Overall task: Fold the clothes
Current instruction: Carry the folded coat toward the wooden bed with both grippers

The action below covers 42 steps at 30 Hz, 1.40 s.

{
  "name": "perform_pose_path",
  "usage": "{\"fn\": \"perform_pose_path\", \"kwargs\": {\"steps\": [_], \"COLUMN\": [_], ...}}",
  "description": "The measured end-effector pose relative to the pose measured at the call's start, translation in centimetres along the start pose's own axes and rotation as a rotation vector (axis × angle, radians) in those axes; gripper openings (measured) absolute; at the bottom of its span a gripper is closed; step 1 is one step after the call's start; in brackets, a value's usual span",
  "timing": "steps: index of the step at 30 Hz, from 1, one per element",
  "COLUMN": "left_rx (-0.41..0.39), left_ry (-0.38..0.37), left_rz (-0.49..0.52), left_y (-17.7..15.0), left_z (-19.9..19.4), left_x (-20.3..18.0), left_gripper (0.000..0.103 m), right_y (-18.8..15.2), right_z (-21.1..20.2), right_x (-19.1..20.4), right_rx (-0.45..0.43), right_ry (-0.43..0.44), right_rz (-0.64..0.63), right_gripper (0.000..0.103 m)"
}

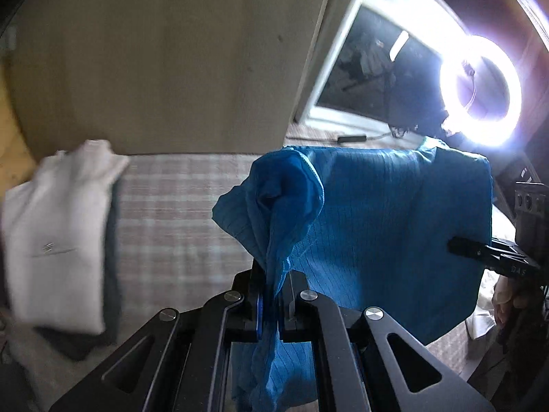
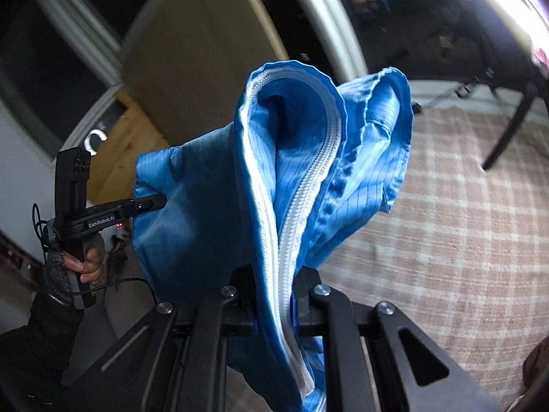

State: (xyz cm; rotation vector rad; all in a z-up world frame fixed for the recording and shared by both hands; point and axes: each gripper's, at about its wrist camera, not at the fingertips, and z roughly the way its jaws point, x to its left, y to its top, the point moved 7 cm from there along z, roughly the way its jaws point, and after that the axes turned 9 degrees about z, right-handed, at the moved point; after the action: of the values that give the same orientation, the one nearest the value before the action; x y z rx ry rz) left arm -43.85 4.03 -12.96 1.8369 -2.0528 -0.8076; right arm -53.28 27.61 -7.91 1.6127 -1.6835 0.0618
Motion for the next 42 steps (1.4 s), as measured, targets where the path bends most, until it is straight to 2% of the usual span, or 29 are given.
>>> {"fn": "perform_pose_path", "kwargs": {"steps": [6,13,21,24,27,31,35,39,42], "left_rx": [-0.051,-0.047,0.01,-0.011,-0.063,-0.122,-0.161,-0.188,-0.173], "left_ry": [0.079,0.178,0.258,0.251,0.198,0.105,0.026,-0.009,0.014], "left_rz": [-0.026,0.014,0.07,0.043,-0.02,-0.132,-0.27,-0.428,-0.506], "left_y": [-1.3,-1.8,0.6,1.4,0.4,-3.1,-7.6,-10.8,-13.2], "left_z": [-7.0,-13.4,-16.0,-16.3,-17.2,-17.7,-17.4,-16.0,-13.4], "left_x": [4.7,14.7,26.6,29.8,31.4,31.4,30.7,31.3,32.2], "left_gripper": [0.004,0.004,0.004,0.004,0.004,0.004,0.004,0.004,0.004], "right_y": [0.7,1.9,1.9,2.8,4.5,8.9,12.0,12.2,11.0], "right_z": [1.9,8.4,17.8,20.7,21.8,22.1,24.2,29.5,34.6], "right_x": [7.0,16.7,25.5,27.4,28.6,31.0,34.7,37.4,38.5], "right_rx": [-0.002,-0.007,0.018,0.034,0.066,0.101,0.18,0.282,0.365], "right_ry": [0.078,0.144,0.191,0.168,0.092,-0.026,-0.128,-0.173,-0.204], "right_rz": [-0.079,-0.083,0.035,0.042,-0.057,-0.269,-0.513,-0.687,-0.793], "right_gripper": [0.012,0.012,0.012,0.012,0.012,0.012,0.012,0.012,0.012]}}
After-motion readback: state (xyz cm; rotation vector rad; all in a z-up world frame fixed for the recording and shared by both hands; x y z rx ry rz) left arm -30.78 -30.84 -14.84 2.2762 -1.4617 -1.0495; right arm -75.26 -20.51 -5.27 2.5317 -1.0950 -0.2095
